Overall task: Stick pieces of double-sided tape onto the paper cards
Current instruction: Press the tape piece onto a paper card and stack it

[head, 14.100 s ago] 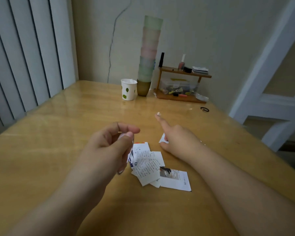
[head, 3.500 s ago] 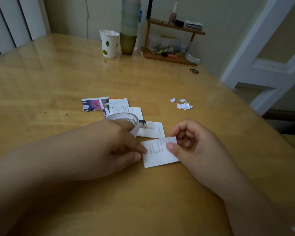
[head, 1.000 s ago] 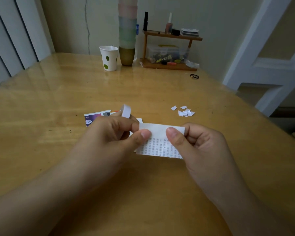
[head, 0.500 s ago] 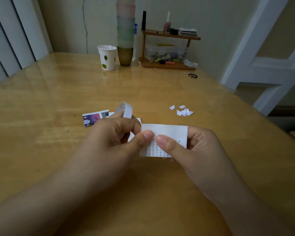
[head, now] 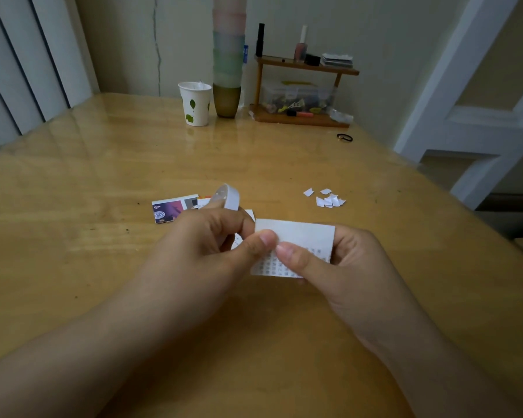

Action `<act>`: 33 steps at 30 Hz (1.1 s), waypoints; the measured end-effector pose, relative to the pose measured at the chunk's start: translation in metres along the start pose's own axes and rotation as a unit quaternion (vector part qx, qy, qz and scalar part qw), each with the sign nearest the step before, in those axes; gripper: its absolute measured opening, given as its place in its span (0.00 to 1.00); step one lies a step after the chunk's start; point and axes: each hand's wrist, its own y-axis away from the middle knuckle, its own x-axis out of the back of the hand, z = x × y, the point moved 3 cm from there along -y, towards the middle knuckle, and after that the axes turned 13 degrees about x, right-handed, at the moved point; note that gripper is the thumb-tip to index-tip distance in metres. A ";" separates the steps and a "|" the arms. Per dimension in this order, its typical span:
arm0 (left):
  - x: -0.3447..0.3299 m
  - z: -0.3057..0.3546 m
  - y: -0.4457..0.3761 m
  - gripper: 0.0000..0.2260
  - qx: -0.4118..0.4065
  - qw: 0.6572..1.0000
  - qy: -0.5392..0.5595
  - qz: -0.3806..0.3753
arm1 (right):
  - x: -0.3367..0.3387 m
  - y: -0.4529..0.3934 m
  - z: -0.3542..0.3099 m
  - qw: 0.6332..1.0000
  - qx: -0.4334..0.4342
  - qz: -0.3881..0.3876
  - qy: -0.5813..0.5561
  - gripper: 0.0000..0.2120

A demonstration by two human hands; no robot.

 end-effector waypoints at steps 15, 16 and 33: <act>-0.005 -0.009 -0.001 0.13 -0.004 0.945 -0.328 -0.005 | 0.007 0.007 0.013 0.928 -0.040 -0.060 0.367 0.16; -0.005 -0.011 -0.002 0.14 0.003 0.939 -0.345 -0.014 | 0.006 0.007 0.014 0.920 -0.040 -0.062 0.384 0.14; 0.000 -0.019 -0.008 0.10 0.010 0.942 -0.327 -0.066 | -0.003 0.003 0.009 0.898 -0.008 -0.131 0.420 0.08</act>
